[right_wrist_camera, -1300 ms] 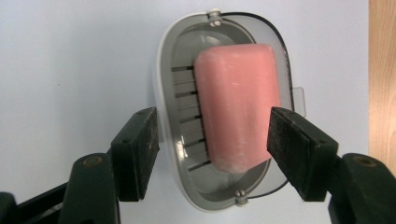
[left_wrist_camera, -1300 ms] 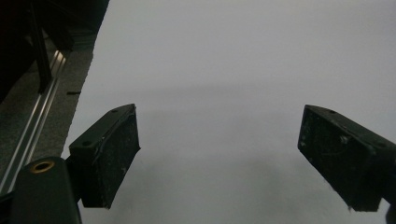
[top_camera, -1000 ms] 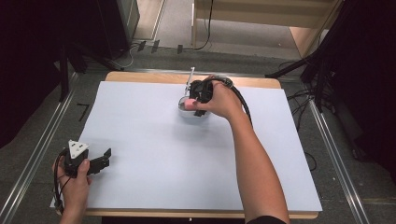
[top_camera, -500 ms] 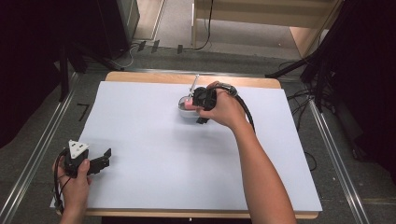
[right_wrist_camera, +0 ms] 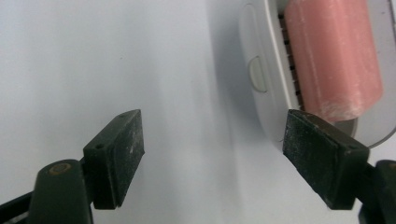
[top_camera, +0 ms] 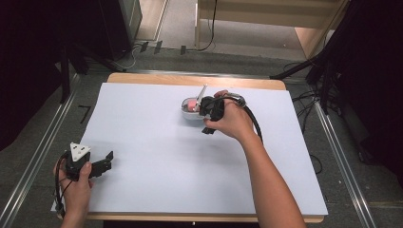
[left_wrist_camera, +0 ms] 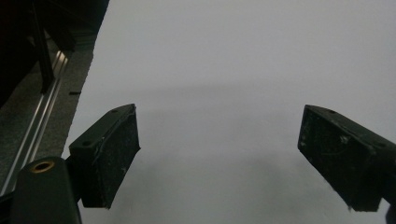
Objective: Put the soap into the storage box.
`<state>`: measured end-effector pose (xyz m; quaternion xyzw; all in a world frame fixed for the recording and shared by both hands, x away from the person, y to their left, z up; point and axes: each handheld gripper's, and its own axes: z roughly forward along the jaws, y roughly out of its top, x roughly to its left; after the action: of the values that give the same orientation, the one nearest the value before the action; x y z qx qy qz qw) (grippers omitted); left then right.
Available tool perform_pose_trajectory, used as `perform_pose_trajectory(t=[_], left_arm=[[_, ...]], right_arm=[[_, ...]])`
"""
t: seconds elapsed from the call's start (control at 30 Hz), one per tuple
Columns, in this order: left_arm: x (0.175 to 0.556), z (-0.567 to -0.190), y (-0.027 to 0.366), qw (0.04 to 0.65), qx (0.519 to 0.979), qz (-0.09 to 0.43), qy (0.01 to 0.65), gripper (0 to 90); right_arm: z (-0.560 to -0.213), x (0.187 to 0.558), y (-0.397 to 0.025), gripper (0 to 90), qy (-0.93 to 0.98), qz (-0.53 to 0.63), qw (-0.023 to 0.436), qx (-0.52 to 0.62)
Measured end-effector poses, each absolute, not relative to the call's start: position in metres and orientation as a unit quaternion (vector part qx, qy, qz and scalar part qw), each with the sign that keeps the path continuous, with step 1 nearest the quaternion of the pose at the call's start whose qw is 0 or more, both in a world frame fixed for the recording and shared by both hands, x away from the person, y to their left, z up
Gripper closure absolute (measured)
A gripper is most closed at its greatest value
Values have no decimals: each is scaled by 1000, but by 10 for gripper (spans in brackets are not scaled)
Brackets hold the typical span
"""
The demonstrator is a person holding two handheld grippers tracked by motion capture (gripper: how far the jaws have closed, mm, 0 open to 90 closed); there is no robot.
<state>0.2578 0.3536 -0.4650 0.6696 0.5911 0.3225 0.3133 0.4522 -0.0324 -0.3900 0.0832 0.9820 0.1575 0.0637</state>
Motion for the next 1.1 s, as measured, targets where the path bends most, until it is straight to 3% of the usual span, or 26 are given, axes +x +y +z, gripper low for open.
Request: perform_pose_trajectory(t=[1.1], left_arm=[[258, -465, 352, 307, 672, 327, 589, 135]], right_arm=[[-425, 409, -81, 196, 974, 177, 50, 130]])
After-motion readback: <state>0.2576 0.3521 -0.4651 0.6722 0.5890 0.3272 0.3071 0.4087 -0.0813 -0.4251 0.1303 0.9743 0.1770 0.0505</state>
